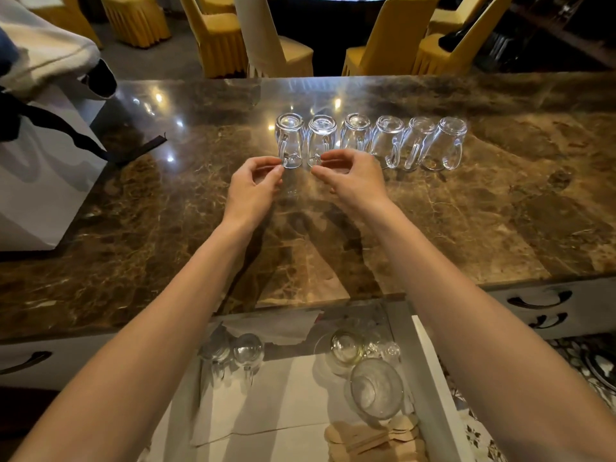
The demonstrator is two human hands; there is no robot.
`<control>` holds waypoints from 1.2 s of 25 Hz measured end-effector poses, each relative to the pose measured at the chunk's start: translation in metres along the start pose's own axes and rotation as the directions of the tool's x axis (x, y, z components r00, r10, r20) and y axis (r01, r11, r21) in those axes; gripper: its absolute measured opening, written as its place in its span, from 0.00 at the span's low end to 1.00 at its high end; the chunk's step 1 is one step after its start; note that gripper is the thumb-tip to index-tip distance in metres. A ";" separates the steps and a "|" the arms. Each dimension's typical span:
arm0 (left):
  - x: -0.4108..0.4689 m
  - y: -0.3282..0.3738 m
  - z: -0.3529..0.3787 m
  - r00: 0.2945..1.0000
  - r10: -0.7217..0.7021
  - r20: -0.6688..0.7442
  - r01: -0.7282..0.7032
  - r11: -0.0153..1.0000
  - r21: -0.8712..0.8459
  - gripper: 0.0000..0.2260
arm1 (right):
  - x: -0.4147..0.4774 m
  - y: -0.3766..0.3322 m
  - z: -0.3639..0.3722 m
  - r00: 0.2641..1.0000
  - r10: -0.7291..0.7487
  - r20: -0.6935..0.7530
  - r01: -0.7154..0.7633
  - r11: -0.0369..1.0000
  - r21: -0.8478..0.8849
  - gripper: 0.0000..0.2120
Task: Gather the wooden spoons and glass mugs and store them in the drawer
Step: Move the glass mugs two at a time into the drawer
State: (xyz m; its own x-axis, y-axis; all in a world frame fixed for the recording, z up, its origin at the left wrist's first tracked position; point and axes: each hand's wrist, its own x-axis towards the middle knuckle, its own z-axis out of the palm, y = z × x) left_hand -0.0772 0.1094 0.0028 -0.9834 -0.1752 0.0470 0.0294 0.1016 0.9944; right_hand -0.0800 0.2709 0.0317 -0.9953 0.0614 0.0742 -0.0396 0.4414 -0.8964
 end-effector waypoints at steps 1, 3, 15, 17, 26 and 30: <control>0.007 -0.002 0.002 1.000 -0.004 -0.013 0.004 1.000 0.013 0.07 | 0.007 0.001 0.000 0.999 -0.004 -0.042 0.003 1.000 -0.020 0.16; 0.018 -0.007 0.006 0.999 0.010 -0.033 -0.009 0.999 0.053 0.07 | 0.018 0.004 0.002 0.996 0.008 -0.091 -0.011 0.999 -0.038 0.18; 0.058 -0.020 0.022 0.999 0.030 -0.040 -0.020 0.973 0.228 0.15 | 0.055 0.028 0.020 0.987 0.075 -0.142 -0.092 0.989 -0.115 0.13; 0.061 -0.019 0.024 0.998 0.049 -0.040 -0.037 0.967 0.252 0.14 | 0.059 0.029 0.022 0.987 0.065 -0.149 -0.085 0.987 -0.135 0.12; 0.060 -0.021 0.031 0.978 0.177 -0.113 -0.123 0.920 0.372 0.12 | 0.060 0.031 0.032 0.978 0.011 -0.209 -0.055 0.977 -0.204 0.09; 0.058 -0.021 0.031 0.979 0.172 -0.113 -0.116 0.915 0.386 0.12 | 0.060 0.031 0.034 0.980 0.013 -0.199 -0.060 0.972 -0.228 0.08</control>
State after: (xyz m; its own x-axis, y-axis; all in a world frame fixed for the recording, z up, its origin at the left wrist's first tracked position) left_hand -0.1408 0.1277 -0.0184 -0.9371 -0.2648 0.2273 0.0716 0.4917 0.8678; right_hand -0.1443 0.2579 -0.0062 -0.9583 0.2445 0.1478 0.0409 0.6294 -0.7760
